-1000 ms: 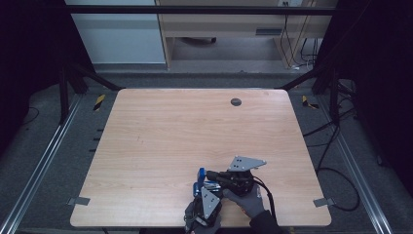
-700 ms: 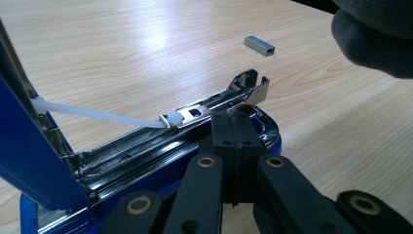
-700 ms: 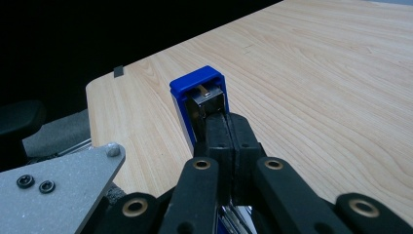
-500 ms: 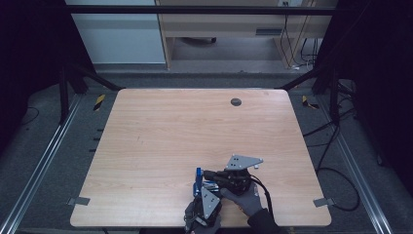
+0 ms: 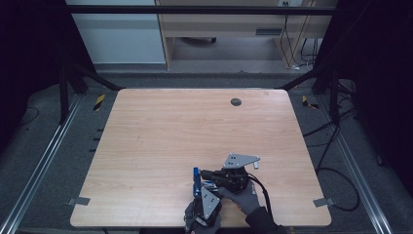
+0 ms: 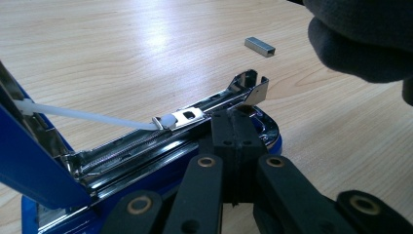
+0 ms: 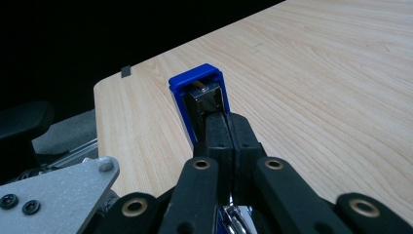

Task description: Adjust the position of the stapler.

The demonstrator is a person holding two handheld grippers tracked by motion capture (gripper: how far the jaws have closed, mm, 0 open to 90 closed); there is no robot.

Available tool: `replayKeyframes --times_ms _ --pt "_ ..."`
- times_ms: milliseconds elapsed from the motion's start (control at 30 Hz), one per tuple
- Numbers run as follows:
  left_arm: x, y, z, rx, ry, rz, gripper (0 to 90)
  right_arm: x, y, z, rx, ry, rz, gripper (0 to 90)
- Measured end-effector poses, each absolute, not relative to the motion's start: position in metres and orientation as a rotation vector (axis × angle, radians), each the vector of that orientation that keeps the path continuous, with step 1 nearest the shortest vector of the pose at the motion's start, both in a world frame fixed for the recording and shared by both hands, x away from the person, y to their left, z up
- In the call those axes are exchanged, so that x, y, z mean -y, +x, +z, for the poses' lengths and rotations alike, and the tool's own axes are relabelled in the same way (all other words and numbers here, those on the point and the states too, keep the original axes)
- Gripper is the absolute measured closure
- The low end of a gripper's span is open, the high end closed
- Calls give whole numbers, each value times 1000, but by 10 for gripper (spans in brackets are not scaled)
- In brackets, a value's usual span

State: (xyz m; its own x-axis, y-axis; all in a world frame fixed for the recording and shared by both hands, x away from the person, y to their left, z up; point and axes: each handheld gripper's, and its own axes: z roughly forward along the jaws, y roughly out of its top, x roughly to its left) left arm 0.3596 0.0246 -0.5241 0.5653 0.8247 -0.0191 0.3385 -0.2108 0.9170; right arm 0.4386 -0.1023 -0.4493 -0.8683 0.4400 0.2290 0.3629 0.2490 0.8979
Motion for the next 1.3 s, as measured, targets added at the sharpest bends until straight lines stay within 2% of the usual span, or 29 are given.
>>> replayKeyframes --times_ms 1300 --pt "-24 359 -525 -955 1796 611 900 91 445 -453 -2506 773 1716 896"
